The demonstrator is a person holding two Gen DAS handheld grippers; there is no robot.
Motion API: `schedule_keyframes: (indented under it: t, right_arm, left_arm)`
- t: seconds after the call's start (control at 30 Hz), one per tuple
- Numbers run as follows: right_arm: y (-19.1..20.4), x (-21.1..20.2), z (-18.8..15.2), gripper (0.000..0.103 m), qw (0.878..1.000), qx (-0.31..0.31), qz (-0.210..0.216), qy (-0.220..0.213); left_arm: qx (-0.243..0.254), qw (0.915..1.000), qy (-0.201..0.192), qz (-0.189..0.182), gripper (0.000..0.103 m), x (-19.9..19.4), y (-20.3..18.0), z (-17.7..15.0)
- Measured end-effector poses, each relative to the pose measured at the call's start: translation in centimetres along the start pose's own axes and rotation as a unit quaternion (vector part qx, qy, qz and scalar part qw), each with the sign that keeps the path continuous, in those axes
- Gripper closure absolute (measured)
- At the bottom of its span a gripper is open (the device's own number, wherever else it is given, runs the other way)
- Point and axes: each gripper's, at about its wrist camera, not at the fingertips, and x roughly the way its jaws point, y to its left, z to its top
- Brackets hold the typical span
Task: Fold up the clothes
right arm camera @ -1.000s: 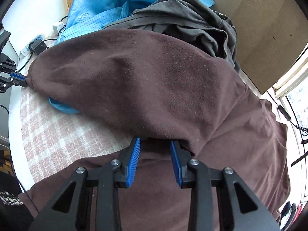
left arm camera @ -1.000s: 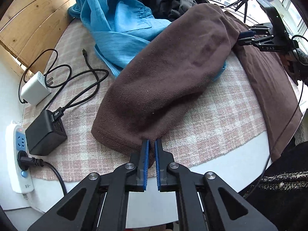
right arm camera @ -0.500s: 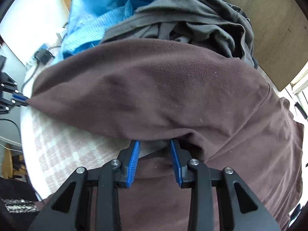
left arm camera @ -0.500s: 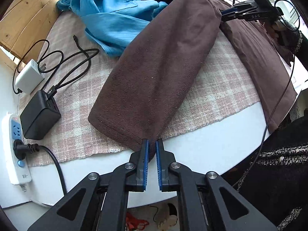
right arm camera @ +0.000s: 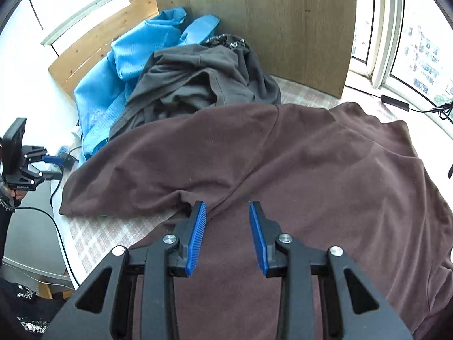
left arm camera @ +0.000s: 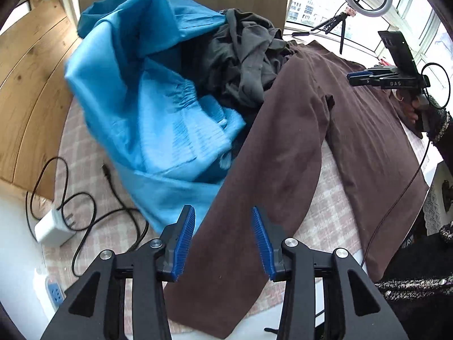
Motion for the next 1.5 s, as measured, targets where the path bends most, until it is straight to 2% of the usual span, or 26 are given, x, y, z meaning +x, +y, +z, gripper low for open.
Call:
schedule_keyframes:
  t: [0.07,0.17,0.23,0.3,0.33,0.4,0.5,0.6,0.67,0.77,0.83,0.87,0.9,1.0,1.1,1.2,1.3,1.43,1.5]
  right_arm:
    - [-0.5,0.9,0.3,0.071,1.000,-0.002,0.003,0.005]
    - [-1.2,2.3,0.7,0.071,1.000,-0.005,0.008,0.011]
    - [-1.5,3.0,1.2,0.071,1.000,-0.012,0.010,0.016]
    - [-1.5,3.3,3.0,0.061,0.999,-0.043,0.013,0.021]
    - [-1.5,3.4,3.9,0.059,0.998,-0.058,0.015,0.023]
    - [-1.3,3.8,5.5,0.058,0.995,-0.092,0.017,0.029]
    - [-0.5,5.4,7.1,0.058,0.984,-0.169,0.023,0.048]
    - [0.2,7.5,7.8,0.057,0.969,-0.232,0.031,0.075]
    - [0.6,8.9,8.0,0.057,0.958,-0.268,0.037,0.093]
    - [1.0,10.0,7.9,0.056,0.945,-0.309,0.040,0.103]
    - [1.2,10.2,7.8,0.057,0.940,-0.322,0.037,0.102]
    - [1.2,10.2,7.7,0.061,0.939,-0.326,0.035,0.101]
    - [1.3,10.1,7.6,0.079,0.939,-0.328,0.032,0.099]
    - [1.5,9.0,7.3,0.094,0.942,-0.324,0.021,0.090]
    - [1.7,7.5,7.7,0.095,0.948,-0.311,0.008,0.067]
    - [1.2,6.8,9.1,0.096,0.965,-0.261,0.013,0.033]
    - [0.7,7.9,9.7,0.096,0.974,-0.226,0.009,0.020]
    - [0.9,8.7,9.5,0.094,0.978,-0.207,0.007,0.031]
    - [0.1,7.2,9.2,0.091,0.985,-0.171,0.021,0.010]
  left_arm:
    - [0.026,0.9995,0.004,-0.015,0.053,1.5,-0.9,2.7]
    - [0.054,0.9977,0.040,-0.013,0.053,4.1,-1.3,4.9]
    - [0.051,0.9961,0.066,-0.029,0.053,5.3,-0.9,5.3]
    - [0.049,0.9942,0.085,-0.043,0.053,6.1,-0.7,5.1]
    - [0.050,0.9933,0.092,-0.049,0.053,6.4,-0.8,4.8]
    - [0.054,0.9915,0.104,-0.057,0.053,6.6,-1.1,4.2]
    - [0.056,0.9897,0.118,-0.058,0.053,6.8,-1.6,3.5]
    - [0.050,0.9896,0.123,-0.056,0.062,7.0,-1.7,3.2]
    - [0.045,0.9900,0.125,-0.046,0.091,7.1,-1.8,3.0]
    - [0.034,0.9916,0.120,-0.035,0.096,6.8,-1.7,2.9]
    - [0.023,0.9938,0.107,-0.020,0.097,5.9,-1.5,3.0]
    - [0.018,0.9948,0.100,-0.012,0.098,5.3,-1.4,3.1]
    - [0.014,0.9957,0.092,-0.006,0.098,4.6,-1.3,3.2]
    - [0.013,0.9972,0.071,0.017,0.098,2.4,-1.4,3.8]
    - [0.026,0.9968,0.053,0.053,0.098,0.2,-1.3,5.0]
    - [0.030,0.9947,0.036,0.091,0.098,-1.2,0.8,6.9]
    - [0.018,0.9935,0.030,0.108,0.098,-1.5,2.9,8.5]
    - [0.025,0.9914,0.030,0.125,0.098,-1.1,3.7,10.4]
    - [0.023,0.9909,0.027,0.130,0.098,-1.2,4.1,11.1]
